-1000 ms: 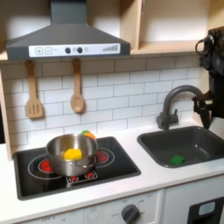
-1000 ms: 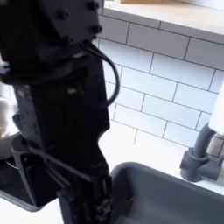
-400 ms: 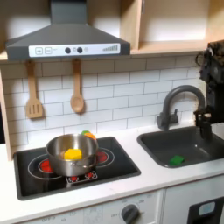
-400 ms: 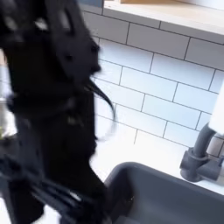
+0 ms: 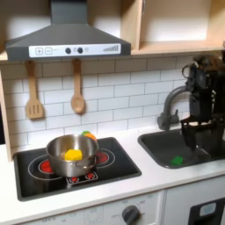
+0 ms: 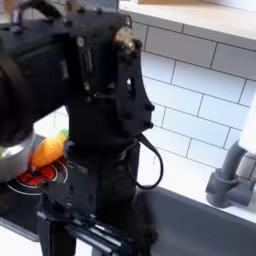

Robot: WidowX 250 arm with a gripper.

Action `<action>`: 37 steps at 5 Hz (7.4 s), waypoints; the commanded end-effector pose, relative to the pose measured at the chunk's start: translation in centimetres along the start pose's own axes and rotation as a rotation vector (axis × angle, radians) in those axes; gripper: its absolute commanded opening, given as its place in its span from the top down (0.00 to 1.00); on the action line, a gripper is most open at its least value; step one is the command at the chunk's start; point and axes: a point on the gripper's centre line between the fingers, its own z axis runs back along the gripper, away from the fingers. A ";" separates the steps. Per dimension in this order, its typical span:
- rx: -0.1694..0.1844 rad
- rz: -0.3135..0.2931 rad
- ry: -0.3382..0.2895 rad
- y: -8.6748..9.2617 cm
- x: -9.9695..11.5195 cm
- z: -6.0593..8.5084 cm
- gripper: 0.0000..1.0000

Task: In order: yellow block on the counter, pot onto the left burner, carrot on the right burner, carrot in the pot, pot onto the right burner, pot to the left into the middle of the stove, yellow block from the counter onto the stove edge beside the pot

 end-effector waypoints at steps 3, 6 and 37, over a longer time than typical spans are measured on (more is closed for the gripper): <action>0.039 0.315 -0.109 4.7 3.3 2.5 0.00; 0.040 0.321 -0.111 4.7 3.3 2.5 0.00; 0.085 0.474 -0.194 23.1 11.4 0.4 0.00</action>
